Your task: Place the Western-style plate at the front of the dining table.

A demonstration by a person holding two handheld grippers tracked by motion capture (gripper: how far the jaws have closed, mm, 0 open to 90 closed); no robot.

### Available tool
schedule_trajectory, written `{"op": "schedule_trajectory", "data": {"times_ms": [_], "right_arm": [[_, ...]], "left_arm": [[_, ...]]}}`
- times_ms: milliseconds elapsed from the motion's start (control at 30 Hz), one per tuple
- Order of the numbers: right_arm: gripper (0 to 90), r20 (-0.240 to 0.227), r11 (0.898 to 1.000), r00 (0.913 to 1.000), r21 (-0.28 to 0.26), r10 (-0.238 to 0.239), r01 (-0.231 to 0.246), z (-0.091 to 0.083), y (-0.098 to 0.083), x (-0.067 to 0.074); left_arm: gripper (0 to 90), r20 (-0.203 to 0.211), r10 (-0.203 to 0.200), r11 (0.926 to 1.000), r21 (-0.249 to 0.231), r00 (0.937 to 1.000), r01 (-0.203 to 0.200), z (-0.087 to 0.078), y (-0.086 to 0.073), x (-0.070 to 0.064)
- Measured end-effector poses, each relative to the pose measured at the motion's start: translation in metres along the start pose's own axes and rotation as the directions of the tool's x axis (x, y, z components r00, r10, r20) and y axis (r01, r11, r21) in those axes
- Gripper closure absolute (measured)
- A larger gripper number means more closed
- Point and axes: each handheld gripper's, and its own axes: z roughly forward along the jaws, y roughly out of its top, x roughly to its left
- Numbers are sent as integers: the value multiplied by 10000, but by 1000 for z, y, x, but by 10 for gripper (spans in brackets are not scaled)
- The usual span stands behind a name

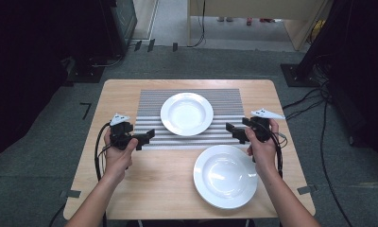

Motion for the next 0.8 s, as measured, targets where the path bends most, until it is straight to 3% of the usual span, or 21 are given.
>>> {"op": "schedule_trajectory", "data": {"times_ms": [500, 800], "right_arm": [[213, 72, 9985, 9993, -408, 371, -367, -42, -31, -22], [213, 340, 9949, 9950, -395, 943, -929, -55, -61, -42]], "left_arm": [[30, -87, -76, 10000, -62, 9999, 76, -27, -32, 10], [31, -304, -94, 9999, 39, 9995, 96, -41, -51, 21]]}}
